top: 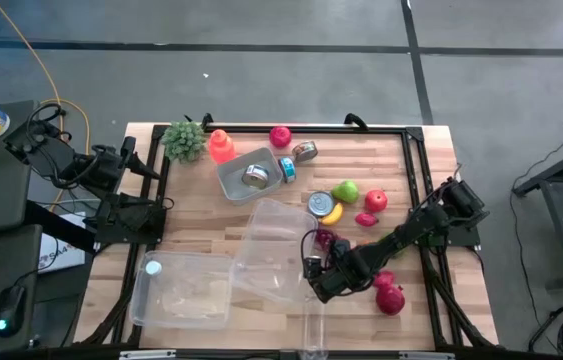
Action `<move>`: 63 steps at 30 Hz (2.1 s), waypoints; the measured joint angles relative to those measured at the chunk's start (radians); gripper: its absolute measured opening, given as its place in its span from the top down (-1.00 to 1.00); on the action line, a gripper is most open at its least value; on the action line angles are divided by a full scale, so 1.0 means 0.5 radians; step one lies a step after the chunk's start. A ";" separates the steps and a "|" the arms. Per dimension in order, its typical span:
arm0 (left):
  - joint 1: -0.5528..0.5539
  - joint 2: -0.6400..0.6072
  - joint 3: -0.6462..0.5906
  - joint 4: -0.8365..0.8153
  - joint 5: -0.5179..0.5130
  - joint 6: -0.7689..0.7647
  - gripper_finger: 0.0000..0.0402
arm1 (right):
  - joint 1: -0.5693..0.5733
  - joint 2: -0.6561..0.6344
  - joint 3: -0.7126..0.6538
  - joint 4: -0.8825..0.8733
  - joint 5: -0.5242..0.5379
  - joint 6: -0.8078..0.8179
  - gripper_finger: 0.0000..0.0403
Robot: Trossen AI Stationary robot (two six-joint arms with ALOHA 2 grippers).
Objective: Pick & Place Food Item
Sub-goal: Put the transparent plastic bottle into the left transparent bin
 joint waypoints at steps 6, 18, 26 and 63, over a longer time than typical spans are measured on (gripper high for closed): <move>0.000 0.000 0.000 0.000 0.000 -0.001 -0.28 | -0.007 -0.018 -0.001 -0.008 -0.029 -0.075 -0.56; 0.000 0.000 0.000 0.000 0.000 -0.005 -0.28 | 0.058 -0.317 -0.002 -0.143 0.136 -0.108 -0.56; 0.000 -0.001 0.000 0.000 0.000 -0.004 -0.28 | 0.188 -0.577 0.001 0.313 0.237 -0.316 -0.56; 0.000 -0.001 -0.001 0.000 0.000 -0.124 -0.28 | 0.270 -0.032 0.001 0.839 -0.489 0.028 -0.56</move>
